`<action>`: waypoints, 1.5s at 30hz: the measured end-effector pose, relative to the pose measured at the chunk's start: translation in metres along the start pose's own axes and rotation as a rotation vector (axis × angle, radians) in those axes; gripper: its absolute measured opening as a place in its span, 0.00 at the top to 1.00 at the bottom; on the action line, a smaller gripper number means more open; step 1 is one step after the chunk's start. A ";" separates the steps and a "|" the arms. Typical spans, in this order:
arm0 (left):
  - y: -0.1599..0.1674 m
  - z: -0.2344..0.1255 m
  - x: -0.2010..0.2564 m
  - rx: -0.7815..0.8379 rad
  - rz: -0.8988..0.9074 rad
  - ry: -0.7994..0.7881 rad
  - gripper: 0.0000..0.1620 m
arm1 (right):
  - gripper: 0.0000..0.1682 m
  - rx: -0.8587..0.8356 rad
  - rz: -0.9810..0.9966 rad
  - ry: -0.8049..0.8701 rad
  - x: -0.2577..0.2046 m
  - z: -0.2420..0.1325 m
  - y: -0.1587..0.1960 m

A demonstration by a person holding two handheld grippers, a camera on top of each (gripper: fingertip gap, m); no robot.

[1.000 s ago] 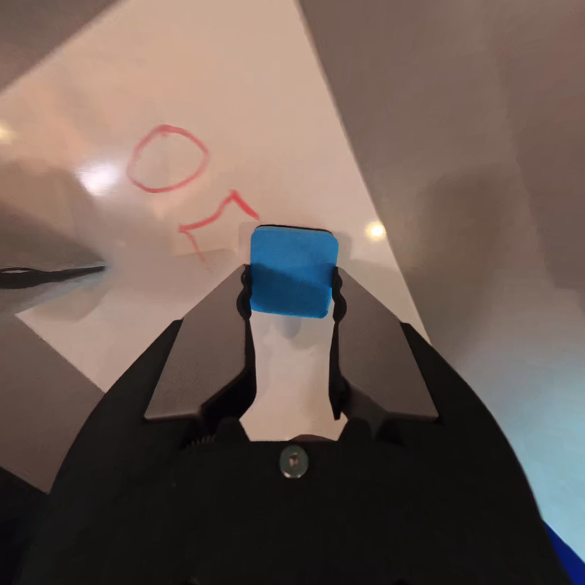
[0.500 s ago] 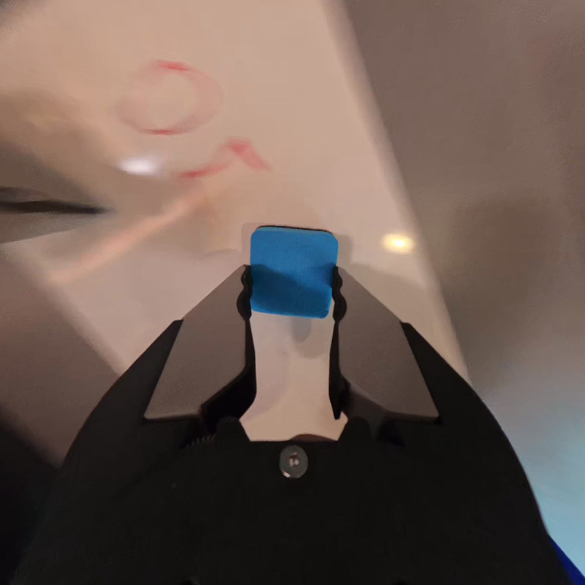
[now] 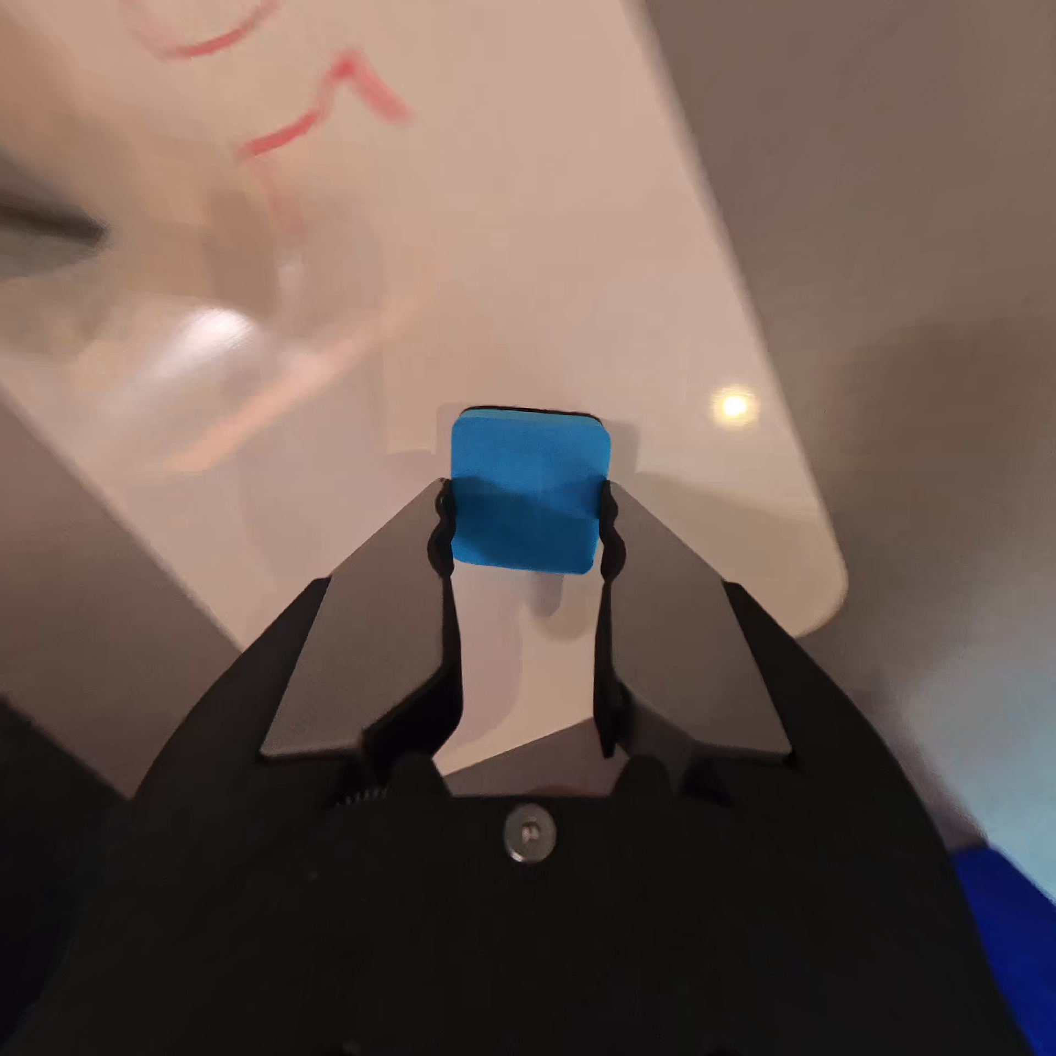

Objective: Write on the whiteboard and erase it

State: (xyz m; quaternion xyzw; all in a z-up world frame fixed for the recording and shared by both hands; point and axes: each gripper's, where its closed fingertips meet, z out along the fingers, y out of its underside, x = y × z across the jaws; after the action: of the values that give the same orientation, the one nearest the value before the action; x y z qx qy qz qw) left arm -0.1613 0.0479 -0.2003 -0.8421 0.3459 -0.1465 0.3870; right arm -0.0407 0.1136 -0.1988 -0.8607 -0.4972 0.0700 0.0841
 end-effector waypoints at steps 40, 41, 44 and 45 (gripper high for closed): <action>0.000 0.000 0.001 0.001 -0.005 0.014 1.00 | 0.71 0.143 -0.149 0.006 -0.039 0.024 -0.100; 0.000 0.000 0.001 0.001 -0.005 0.014 1.00 | 0.71 0.128 -0.172 -0.020 -0.046 0.023 -0.096; 0.000 0.000 0.001 0.001 -0.007 0.015 1.00 | 0.71 0.045 -0.191 0.073 -0.032 0.020 -0.083; 0.000 0.000 0.001 0.001 -0.008 0.016 1.00 | 0.71 0.033 -0.142 0.182 -0.011 0.017 -0.084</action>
State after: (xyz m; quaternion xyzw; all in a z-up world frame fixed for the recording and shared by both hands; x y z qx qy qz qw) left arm -0.1606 0.0473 -0.2002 -0.8421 0.3455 -0.1550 0.3839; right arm -0.1202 0.1470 -0.1967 -0.8245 -0.5463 -0.0063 0.1475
